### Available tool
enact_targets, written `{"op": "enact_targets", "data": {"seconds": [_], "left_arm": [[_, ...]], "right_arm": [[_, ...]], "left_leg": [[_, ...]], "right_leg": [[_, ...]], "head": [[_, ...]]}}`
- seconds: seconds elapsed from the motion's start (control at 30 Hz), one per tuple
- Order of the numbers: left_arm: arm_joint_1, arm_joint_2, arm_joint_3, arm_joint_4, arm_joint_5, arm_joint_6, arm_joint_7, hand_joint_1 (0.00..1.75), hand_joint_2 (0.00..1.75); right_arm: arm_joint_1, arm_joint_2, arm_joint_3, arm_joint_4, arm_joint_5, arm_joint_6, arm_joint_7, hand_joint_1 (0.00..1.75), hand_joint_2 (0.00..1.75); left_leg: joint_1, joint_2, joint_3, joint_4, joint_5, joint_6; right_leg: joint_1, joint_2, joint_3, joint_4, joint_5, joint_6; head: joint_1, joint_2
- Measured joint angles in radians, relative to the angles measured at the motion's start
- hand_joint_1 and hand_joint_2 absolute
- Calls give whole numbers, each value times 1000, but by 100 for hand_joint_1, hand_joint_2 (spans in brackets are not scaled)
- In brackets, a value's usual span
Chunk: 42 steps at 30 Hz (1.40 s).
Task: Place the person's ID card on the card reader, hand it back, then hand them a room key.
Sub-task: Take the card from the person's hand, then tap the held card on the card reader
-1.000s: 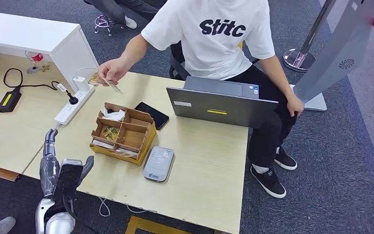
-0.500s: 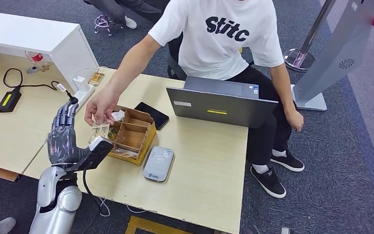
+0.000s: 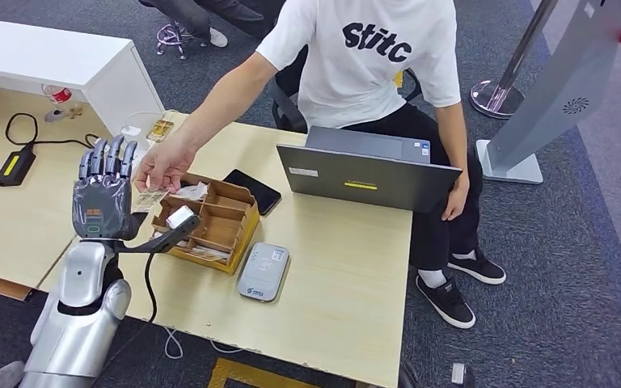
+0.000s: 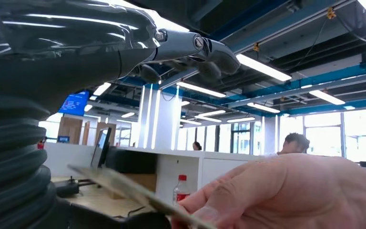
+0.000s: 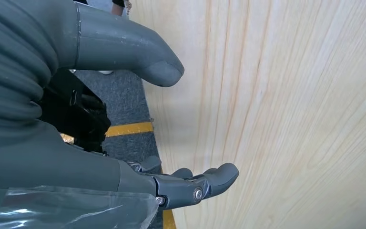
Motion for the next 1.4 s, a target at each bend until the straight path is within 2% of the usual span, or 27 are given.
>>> {"op": "enact_targets", "data": {"seconds": [0.23,0.43,0.73,0.9,1.07,1.23,1.4], "left_arm": [[-6,9,-2,0,33,27,-16,175,175],[-5,-2,-3,-2,88,56,-52,175,175],[12,-58,-43,-14,113,57,-92,175,175],[46,-115,-107,-19,108,63,-123,175,175],[68,-149,-175,-19,89,58,-145,175,175],[85,-182,-246,-1,73,20,-128,175,175],[87,-206,-264,65,72,-29,-87,175,175]], "right_arm": [[-1,3,0,3,-14,0,1,0,175],[-1,4,1,6,-29,-1,0,0,175],[-3,5,6,6,-33,-7,0,0,175],[-6,9,16,6,-37,-18,0,0,175],[-8,11,22,6,-43,-20,1,0,175],[-13,13,29,6,-58,-20,10,0,175],[-15,13,43,6,-73,-12,24,0,175]], "left_leg": [[0,0,0,0,0,0],[0,0,0,0,0,0],[0,0,0,0,0,0],[-1,-1,0,0,0,0],[-1,-1,0,0,0,0],[-1,-1,-1,0,0,0],[-1,-1,0,0,0,0]], "right_leg": [[0,0,0,0,0,0],[0,0,0,0,0,0],[0,0,0,0,0,0],[0,-1,0,0,0,0],[0,-1,0,0,0,0],[0,-1,0,0,0,0],[0,-1,0,0,0,0]], "head": [[0,0],[0,0],[0,0],[0,0],[0,0],[0,0],[0,0]]}}
